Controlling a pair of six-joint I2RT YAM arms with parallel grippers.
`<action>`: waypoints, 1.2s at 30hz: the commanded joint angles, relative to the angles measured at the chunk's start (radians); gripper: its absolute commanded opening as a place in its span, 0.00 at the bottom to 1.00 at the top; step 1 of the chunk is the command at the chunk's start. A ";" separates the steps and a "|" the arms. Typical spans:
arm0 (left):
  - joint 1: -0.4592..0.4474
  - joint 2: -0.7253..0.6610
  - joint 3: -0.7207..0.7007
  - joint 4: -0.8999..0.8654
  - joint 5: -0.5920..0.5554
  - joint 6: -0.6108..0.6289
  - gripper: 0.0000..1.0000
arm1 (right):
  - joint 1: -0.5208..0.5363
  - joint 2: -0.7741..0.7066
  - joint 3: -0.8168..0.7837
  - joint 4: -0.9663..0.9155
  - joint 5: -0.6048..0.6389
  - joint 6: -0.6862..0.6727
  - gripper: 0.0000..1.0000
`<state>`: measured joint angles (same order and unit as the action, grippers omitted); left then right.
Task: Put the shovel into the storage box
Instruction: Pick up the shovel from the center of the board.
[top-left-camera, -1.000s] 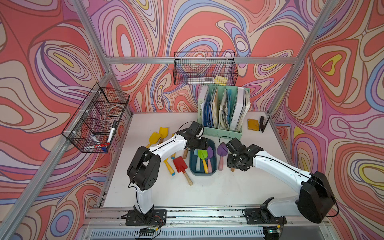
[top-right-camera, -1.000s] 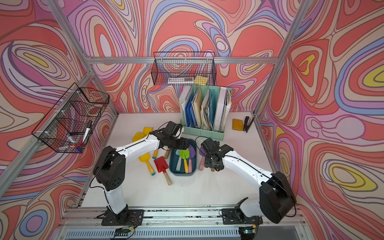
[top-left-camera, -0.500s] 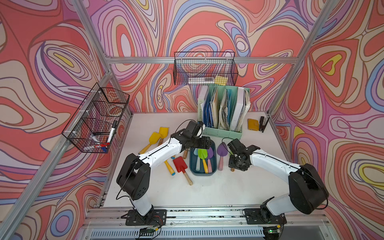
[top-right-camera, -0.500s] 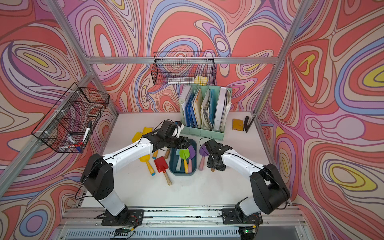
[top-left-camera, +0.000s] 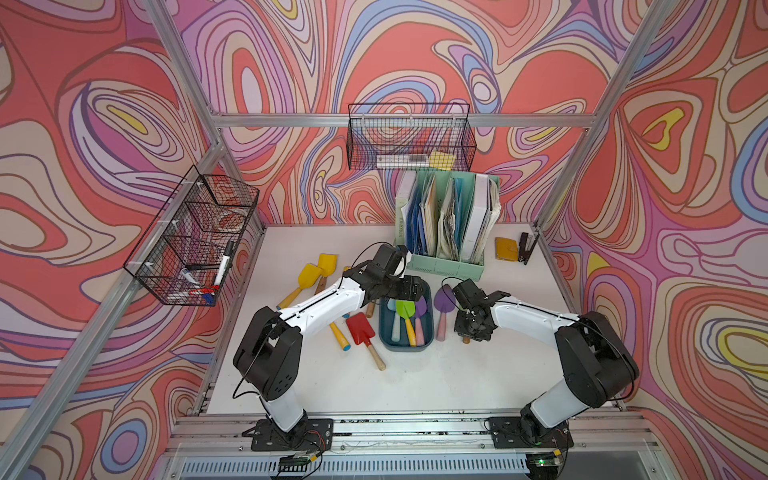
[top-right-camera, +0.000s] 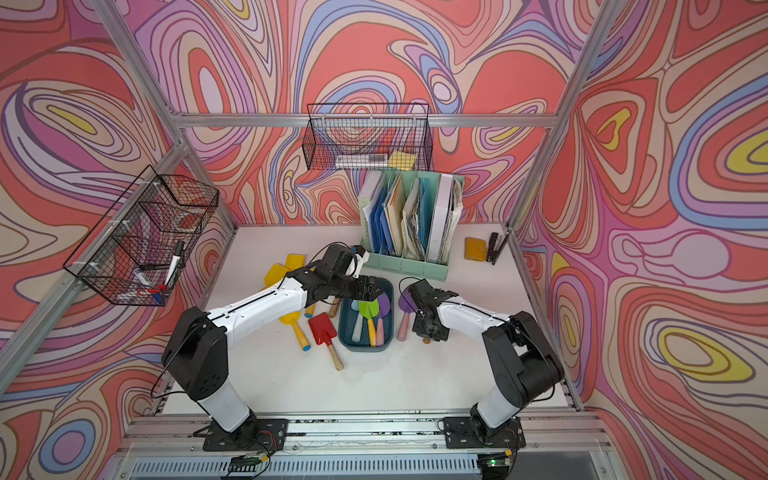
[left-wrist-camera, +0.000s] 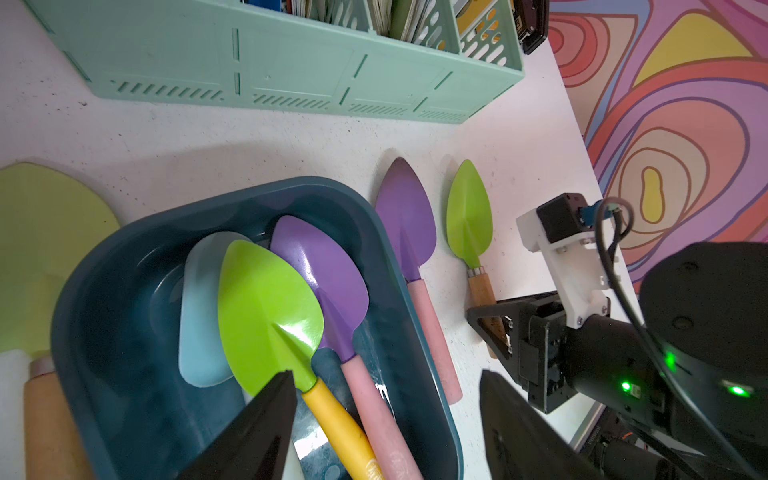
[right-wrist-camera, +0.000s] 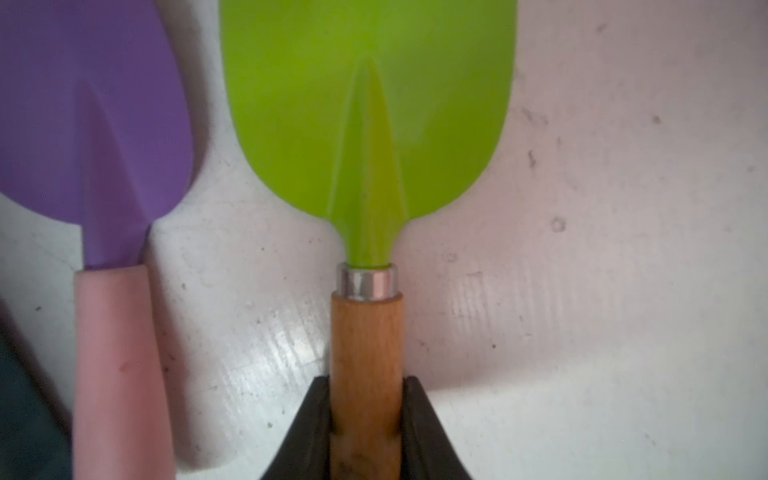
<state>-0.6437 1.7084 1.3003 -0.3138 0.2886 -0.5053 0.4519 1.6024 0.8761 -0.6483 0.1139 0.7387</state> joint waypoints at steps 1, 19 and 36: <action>-0.007 -0.018 -0.009 0.017 0.010 -0.006 0.75 | -0.005 0.014 -0.015 0.028 -0.003 0.007 0.19; -0.017 0.011 -0.034 0.109 0.081 -0.065 0.74 | -0.004 -0.180 -0.056 -0.024 -0.053 -0.056 0.00; -0.050 0.092 0.037 0.153 0.116 -0.104 0.68 | 0.052 -0.346 0.065 -0.129 -0.278 -0.273 0.00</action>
<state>-0.6838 1.7790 1.3018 -0.1928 0.3916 -0.5957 0.4774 1.2396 0.8875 -0.7673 -0.1219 0.5152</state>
